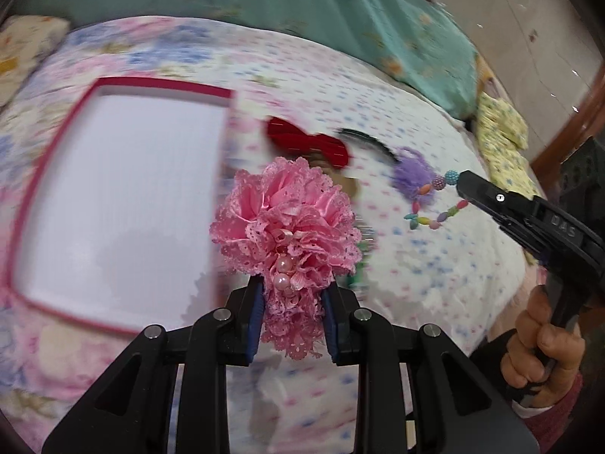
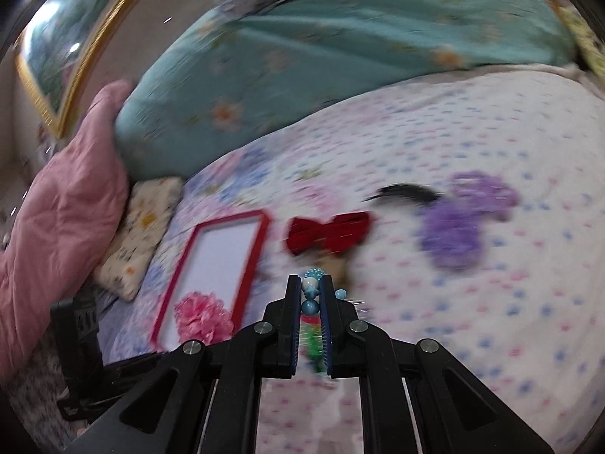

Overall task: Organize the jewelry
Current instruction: 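Carry pink flower with left tool while right tool carries bracelet into tray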

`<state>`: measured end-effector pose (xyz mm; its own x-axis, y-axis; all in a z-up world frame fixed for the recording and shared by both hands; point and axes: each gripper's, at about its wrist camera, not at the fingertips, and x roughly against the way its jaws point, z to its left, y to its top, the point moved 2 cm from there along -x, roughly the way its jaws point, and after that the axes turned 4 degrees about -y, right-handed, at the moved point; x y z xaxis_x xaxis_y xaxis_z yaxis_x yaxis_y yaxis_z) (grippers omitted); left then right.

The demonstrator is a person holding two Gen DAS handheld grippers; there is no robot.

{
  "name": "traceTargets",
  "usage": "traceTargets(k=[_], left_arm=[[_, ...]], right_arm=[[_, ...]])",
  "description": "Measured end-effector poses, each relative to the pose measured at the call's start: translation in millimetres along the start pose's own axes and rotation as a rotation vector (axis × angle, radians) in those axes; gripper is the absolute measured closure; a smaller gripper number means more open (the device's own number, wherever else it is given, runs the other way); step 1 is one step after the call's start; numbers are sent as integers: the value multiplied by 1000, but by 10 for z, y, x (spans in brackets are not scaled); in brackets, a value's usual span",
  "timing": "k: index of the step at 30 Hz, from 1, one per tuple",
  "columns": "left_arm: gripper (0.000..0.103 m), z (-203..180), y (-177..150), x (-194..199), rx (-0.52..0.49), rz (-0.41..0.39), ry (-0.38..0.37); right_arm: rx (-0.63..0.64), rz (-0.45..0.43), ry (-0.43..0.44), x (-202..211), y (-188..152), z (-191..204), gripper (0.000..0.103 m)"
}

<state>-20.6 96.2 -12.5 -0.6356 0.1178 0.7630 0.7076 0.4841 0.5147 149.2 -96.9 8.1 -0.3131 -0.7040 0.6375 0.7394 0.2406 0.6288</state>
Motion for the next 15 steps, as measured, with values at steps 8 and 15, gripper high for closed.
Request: traceTargets(k=[8, 15], left_arm=[[79, 629, -72, 314, 112, -52, 64], [79, 1073, -95, 458, 166, -74, 109]], right_arm=[[100, 71, 124, -379, -175, 797, 94], [153, 153, 223, -762, -410, 1410, 94]])
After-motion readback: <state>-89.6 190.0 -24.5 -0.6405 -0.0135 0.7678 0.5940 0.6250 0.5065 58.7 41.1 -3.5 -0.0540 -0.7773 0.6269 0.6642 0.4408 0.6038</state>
